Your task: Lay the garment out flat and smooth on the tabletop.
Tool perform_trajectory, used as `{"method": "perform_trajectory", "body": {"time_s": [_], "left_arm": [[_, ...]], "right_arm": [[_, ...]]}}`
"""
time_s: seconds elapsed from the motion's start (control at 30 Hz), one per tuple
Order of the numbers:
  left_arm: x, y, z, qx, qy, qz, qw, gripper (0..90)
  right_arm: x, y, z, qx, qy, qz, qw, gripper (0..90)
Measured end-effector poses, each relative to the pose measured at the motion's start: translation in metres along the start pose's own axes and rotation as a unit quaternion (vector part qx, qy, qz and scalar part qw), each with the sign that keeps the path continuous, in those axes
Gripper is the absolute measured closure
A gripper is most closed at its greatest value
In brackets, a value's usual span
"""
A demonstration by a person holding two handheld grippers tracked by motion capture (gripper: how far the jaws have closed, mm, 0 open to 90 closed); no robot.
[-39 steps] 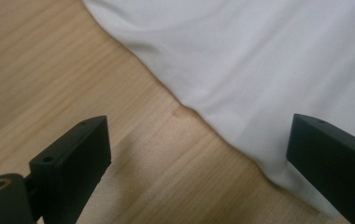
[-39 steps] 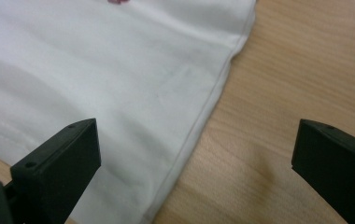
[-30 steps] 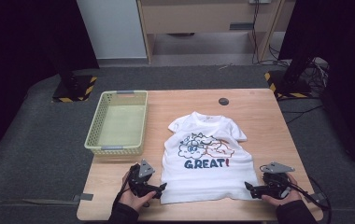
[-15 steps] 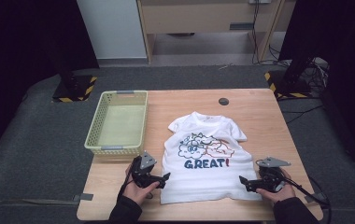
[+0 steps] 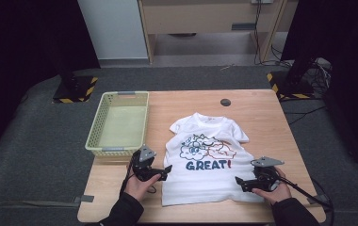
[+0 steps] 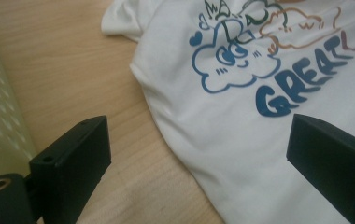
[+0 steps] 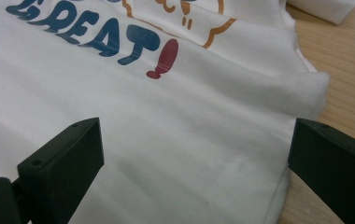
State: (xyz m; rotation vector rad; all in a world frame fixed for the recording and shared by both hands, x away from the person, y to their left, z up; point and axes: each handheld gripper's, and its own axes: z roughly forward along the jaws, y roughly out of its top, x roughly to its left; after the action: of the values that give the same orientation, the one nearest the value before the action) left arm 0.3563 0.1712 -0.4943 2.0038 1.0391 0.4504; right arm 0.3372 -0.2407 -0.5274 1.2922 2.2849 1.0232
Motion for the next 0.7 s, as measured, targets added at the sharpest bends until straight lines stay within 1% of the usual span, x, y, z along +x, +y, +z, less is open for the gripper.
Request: {"method": "perform_trajectory", "body": {"time_s": [0.1, 0.17, 0.23, 0.37, 0.53, 0.63, 0.7], "left_arm": [[0.001, 0.008, 0.001, -0.012, 0.004, 0.000, 0.9999, 6.3], [0.002, 0.013, 0.003, -0.016, 0.004, -0.001, 0.9999, 6.2], [0.003, 0.019, 0.005, -0.018, 0.007, 0.002, 0.9998, 6.3], [0.005, 0.027, 0.008, -0.025, 0.009, 0.000, 0.9997, 6.2], [0.007, 0.036, 0.009, -0.038, 0.011, -0.006, 0.9992, 6.3], [0.010, 0.043, 0.010, -0.042, 0.012, -0.009, 0.9990, 6.3], [0.012, 0.046, 0.011, -0.047, 0.013, -0.013, 0.9988, 6.6]], "right_arm": [[0.001, -0.001, 0.002, 0.004, 0.003, -0.001, 1.0000, 3.8], [0.002, -0.002, 0.003, 0.008, 0.001, -0.007, 0.9999, 3.7], [0.003, -0.003, 0.005, 0.012, 0.002, -0.006, 0.9999, 3.7], [0.003, -0.004, 0.006, 0.017, 0.003, -0.011, 0.9998, 3.5], [0.005, -0.006, 0.006, 0.019, -0.004, -0.020, 0.9996, 3.6], [0.006, -0.008, 0.007, 0.018, -0.013, -0.037, 0.9991, 3.3], [0.007, -0.009, 0.007, 0.020, -0.014, -0.039, 0.9989, 3.2]]}}
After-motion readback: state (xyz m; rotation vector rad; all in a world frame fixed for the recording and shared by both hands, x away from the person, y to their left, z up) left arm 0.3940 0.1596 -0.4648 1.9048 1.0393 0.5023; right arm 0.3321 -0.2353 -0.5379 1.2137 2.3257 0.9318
